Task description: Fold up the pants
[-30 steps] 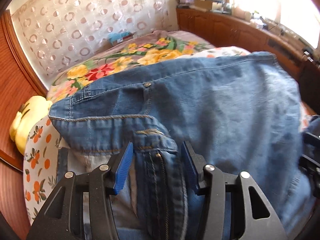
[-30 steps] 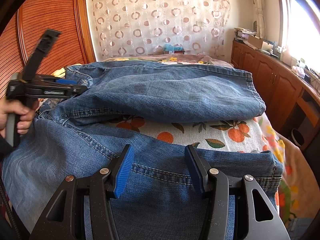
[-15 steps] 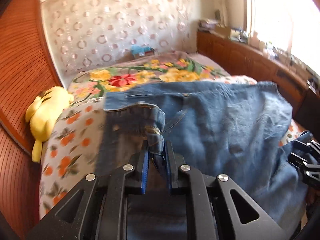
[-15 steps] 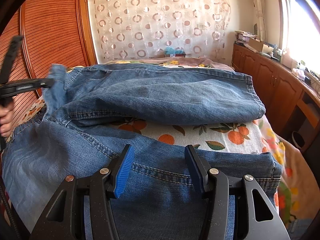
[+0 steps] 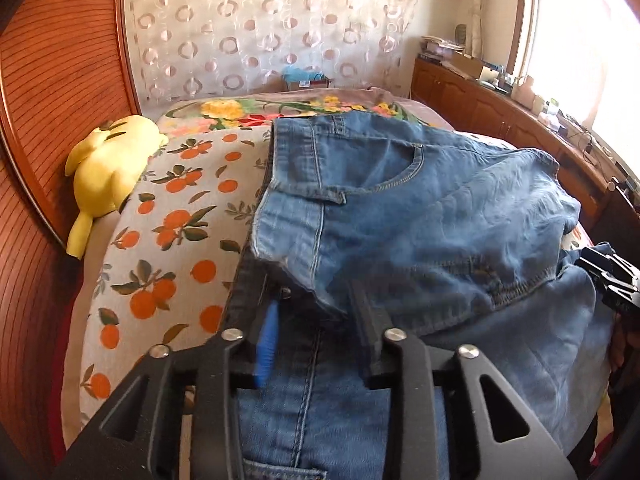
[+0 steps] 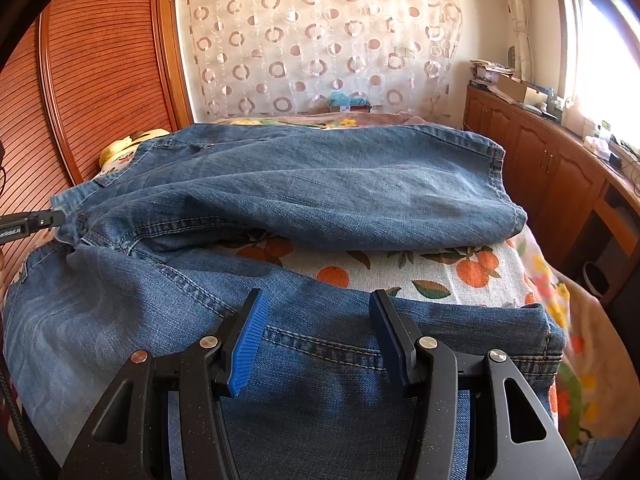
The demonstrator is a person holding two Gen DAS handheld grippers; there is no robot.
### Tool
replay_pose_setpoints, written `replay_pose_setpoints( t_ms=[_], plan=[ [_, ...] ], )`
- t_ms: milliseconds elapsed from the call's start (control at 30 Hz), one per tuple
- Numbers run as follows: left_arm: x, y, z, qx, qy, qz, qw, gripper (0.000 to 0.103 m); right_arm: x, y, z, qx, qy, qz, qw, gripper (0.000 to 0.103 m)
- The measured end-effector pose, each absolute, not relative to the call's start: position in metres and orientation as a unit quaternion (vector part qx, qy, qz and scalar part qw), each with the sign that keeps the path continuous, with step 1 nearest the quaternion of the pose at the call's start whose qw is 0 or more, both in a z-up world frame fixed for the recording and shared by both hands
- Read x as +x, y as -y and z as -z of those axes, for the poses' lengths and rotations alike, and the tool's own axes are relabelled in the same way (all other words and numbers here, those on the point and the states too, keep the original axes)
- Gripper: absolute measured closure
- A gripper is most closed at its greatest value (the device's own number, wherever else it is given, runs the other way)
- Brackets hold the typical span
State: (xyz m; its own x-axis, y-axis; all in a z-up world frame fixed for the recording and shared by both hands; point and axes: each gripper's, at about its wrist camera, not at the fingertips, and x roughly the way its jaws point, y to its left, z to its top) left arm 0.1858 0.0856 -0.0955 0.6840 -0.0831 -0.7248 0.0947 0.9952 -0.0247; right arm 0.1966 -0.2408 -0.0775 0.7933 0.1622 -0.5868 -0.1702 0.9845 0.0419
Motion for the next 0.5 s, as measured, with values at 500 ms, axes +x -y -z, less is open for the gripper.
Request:
replay_pose_setpoints(
  t_ms=[500],
  plan=[
    [0.199, -0.073, 0.06, 0.016, -0.352, 0.093, 0.931, 0.031, 0.199, 0.245, 0.075, -0.001, -0.317, -0.091, 0.944, 0.048]
  ],
)
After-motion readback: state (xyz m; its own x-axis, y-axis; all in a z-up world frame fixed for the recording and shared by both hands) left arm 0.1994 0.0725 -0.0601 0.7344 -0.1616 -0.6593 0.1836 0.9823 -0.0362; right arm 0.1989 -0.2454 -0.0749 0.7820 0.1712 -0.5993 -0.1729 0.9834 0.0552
